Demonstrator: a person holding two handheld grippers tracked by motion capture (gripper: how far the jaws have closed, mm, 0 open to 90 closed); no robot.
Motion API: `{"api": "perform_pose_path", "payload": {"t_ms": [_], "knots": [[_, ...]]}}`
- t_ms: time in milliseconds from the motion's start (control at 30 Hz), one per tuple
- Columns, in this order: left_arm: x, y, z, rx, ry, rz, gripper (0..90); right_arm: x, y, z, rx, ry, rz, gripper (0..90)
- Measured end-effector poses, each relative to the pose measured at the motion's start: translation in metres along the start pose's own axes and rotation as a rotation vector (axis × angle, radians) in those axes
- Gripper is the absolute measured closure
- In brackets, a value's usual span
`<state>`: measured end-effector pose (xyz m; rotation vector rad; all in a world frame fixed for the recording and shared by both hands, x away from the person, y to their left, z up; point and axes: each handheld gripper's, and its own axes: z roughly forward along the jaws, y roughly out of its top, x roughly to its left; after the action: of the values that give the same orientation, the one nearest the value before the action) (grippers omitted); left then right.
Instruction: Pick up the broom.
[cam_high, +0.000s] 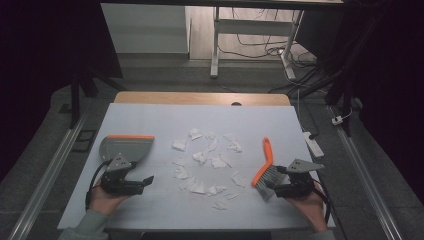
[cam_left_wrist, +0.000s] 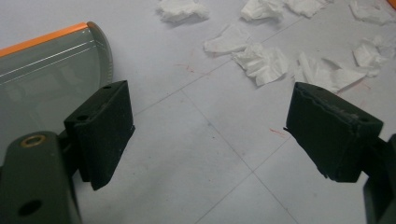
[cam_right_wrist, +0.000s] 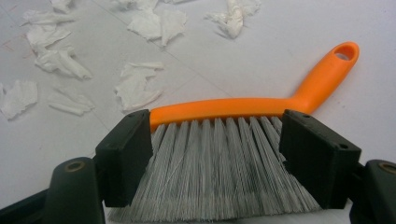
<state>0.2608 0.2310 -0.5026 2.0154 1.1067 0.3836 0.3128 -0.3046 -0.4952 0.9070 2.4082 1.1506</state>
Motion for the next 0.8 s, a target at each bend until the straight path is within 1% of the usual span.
{"api": "perform_pose_path", "payload": {"t_ms": [67, 167, 267, 333, 367, 433, 533, 633, 800], "knots": [[-0.0003, -0.0003, 0.0005, 0.004, -0.003, 0.006, 15.9, -0.0007, -0.0006, 0.0004, 0.004, -0.002, -0.007, 25.7], [-0.0012, -0.001, -0.0004, 0.001, -0.001, 0.018, 15.7, -0.0014, -0.0004, 0.0002, 0.0, 0.002, -0.001, 25.7], [-0.0011, -0.0007, 0.0001, -0.001, -0.001, 0.024, 15.7, -0.0003, -0.0008, 0.0003, -0.002, -0.005, -0.001, 25.6], [-0.0016, -0.0008, 0.001, 0.002, 0.004, 0.028, 15.7, 0.0011, -0.0019, 0.0002, 0.0, 0.002, 0.007, 25.6], [-0.0016, -0.0008, 0.0012, 0.002, 0.005, 0.029, 15.7, 0.0018, -0.0021, 0.0, 0.0, 0.0, 0.004, 25.6], [-0.001, -0.0006, 0.0012, -0.003, 0.004, 0.027, 15.8, 0.0028, -0.0018, -0.0007, 0.004, -0.005, 0.0, 25.7], [-0.0001, -0.0001, 0.0017, -0.007, 0.005, 0.031, 15.8, 0.0029, -0.0013, -0.002, -0.001, -0.012, 0.007, 25.8], [-0.0002, 0.0005, 0.002, -0.005, 0.009, 0.037, 15.8, 0.0034, -0.0017, -0.0022, 0.002, -0.014, 0.008, 25.9], [0.001, 0.0018, 0.0009, -0.014, 0.013, 0.035, 16.0, 0.0058, 0.0008, -0.002, 0.008, -0.018, 0.006, 26.0]]}}
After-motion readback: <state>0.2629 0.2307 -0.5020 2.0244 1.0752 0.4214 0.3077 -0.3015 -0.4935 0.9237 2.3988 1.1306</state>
